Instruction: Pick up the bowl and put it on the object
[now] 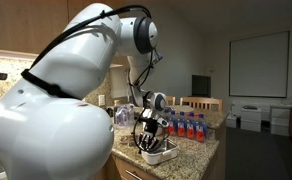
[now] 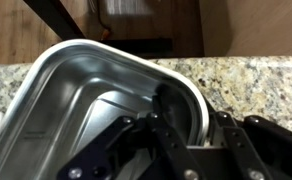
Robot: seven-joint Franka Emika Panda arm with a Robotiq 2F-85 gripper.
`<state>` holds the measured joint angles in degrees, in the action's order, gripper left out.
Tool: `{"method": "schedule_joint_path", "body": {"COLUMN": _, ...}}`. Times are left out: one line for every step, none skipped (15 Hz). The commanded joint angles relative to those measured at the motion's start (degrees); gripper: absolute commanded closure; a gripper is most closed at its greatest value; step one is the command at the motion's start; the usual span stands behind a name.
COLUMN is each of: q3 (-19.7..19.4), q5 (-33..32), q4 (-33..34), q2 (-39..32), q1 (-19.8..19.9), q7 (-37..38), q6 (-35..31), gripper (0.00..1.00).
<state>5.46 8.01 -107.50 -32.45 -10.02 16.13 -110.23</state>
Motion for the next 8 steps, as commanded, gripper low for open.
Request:
{"method": "schedule_joint_path", "body": {"q3": -0.7, "q5": 2.2, "q4": -2.1, "q2": 1.8, "q1": -0.1, "q7": 3.8, "q6": 4.0, "gripper": 0.95}}
{"method": "schedule_joint_path", "body": {"q3": -0.8, "q5": 2.4, "q4": -2.5, "q2": 2.1, "q1": -0.1, "q7": 4.3, "q6": 5.1, "gripper": 0.97}}
{"method": "schedule_joint_path", "body": {"q3": -0.9, "q5": 2.5, "q4": -2.5, "q2": 2.2, "q1": -0.2, "q7": 5.0, "q6": 6.2, "gripper": 0.99}}
{"method": "schedule_joint_path", "body": {"q3": -1.1, "q5": 2.6, "q4": -2.8, "q2": 2.5, "q1": -0.2, "q7": 5.6, "q6": 7.1, "gripper": 1.0}}
{"method": "schedule_joint_path", "body": {"q3": -1.3, "q5": 2.6, "q4": -2.7, "q2": 2.7, "q1": -0.2, "q7": 6.2, "q6": 8.0, "gripper": 0.99}}
{"method": "schedule_joint_path", "body": {"q3": -1.4, "q5": 2.7, "q4": -2.6, "q2": 2.9, "q1": -0.1, "q7": 6.5, "q6": 8.8, "gripper": 0.97}}
{"method": "schedule_joint_path", "body": {"q3": -1.5, "q5": 2.7, "q4": -2.5, "q2": 3.1, "q1": 0.0, "q7": 6.8, "q6": 9.5, "gripper": 0.96}}
{"method": "schedule_joint_path", "body": {"q3": -1.7, "q5": 2.5, "q4": -2.2, "q2": 3.3, "q1": 0.0, "q7": 7.0, "q6": 10.4, "gripper": 0.96}}
